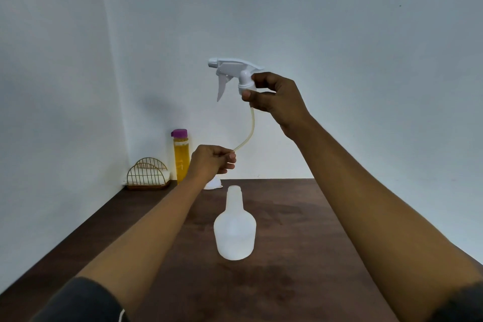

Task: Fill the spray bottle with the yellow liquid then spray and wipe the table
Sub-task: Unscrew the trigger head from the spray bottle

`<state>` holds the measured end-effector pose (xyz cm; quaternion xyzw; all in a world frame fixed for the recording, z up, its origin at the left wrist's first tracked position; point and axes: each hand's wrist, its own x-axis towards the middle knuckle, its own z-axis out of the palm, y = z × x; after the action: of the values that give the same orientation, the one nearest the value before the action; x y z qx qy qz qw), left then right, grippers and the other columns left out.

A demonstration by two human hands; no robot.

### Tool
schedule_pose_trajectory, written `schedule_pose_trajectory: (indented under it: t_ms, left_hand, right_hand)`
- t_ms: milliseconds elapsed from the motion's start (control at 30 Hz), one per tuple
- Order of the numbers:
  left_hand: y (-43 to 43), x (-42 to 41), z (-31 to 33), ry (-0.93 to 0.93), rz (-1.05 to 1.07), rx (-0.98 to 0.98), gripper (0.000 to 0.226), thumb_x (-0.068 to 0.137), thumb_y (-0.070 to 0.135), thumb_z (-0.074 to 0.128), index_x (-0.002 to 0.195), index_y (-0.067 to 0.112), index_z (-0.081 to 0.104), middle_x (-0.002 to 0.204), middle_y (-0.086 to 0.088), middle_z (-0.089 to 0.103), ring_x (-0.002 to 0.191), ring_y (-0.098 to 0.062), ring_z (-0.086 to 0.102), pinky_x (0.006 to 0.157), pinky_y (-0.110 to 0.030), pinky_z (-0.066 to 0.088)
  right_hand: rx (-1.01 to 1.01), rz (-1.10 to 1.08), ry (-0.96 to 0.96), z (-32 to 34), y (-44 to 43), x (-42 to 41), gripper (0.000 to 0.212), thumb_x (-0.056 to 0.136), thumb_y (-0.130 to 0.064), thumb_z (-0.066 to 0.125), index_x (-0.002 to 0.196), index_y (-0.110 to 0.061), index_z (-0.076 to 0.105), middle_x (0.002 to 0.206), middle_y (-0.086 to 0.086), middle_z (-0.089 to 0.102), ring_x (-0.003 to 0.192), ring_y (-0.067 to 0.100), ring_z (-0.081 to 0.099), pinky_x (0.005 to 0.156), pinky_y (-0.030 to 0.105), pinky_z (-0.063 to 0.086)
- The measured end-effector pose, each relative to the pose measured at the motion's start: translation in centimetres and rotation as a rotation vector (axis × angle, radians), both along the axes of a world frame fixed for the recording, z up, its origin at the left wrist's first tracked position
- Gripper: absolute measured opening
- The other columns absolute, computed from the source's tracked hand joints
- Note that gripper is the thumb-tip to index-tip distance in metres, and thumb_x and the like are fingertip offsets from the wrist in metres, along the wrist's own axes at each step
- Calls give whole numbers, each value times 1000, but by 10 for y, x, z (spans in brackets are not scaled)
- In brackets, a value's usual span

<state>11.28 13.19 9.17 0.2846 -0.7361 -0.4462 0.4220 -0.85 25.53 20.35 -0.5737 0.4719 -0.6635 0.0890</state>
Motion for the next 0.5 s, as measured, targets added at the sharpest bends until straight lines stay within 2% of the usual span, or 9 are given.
schedule_pose_trajectory:
  t_ms: [133, 267, 367, 433, 500]
  left_hand:
    - [9, 12, 30, -306, -124, -36, 8, 85, 7, 66, 91, 6, 71, 82, -10, 73, 67, -18, 71, 55, -20, 55]
    - [33, 22, 61, -565, -343, 38, 20, 84, 9, 68, 103, 13, 66, 81, -8, 75, 61, -15, 70, 53, -20, 53]
    - [52, 26, 73, -595, -512, 119, 15, 88, 12, 63, 102, 17, 62, 82, -8, 74, 61, -14, 69, 53, -20, 53]
    - [65, 24, 71, -541, -577, 176, 9, 91, 10, 56, 95, 14, 64, 78, -7, 74, 59, -12, 68, 52, -19, 53]
    - [77, 22, 62, -475, -624, 271, 17, 92, 10, 51, 90, 11, 67, 77, -8, 74, 58, -12, 69, 50, -18, 54]
  right_hand:
    - [19, -27, -81, -6, 14, -18, 31, 78, -7, 73, 108, -4, 64, 96, 7, 67, 78, 18, 68, 74, 26, 57]
    - [94, -17, -203, -9, 29, -39, 13, 80, -8, 71, 91, -9, 64, 84, 5, 67, 69, 13, 69, 69, 23, 57]
    - [164, -35, -266, -13, 39, -54, 17, 80, -9, 72, 95, -5, 64, 86, 6, 69, 70, 14, 69, 68, 24, 57]
    - [209, -42, -324, -20, 47, -63, 25, 80, -7, 71, 103, -1, 62, 88, 8, 70, 69, 14, 69, 64, 22, 57]
    - [253, -58, -384, -31, 57, -71, 24, 80, -6, 71, 102, 0, 62, 87, 9, 70, 65, 13, 69, 61, 21, 57]
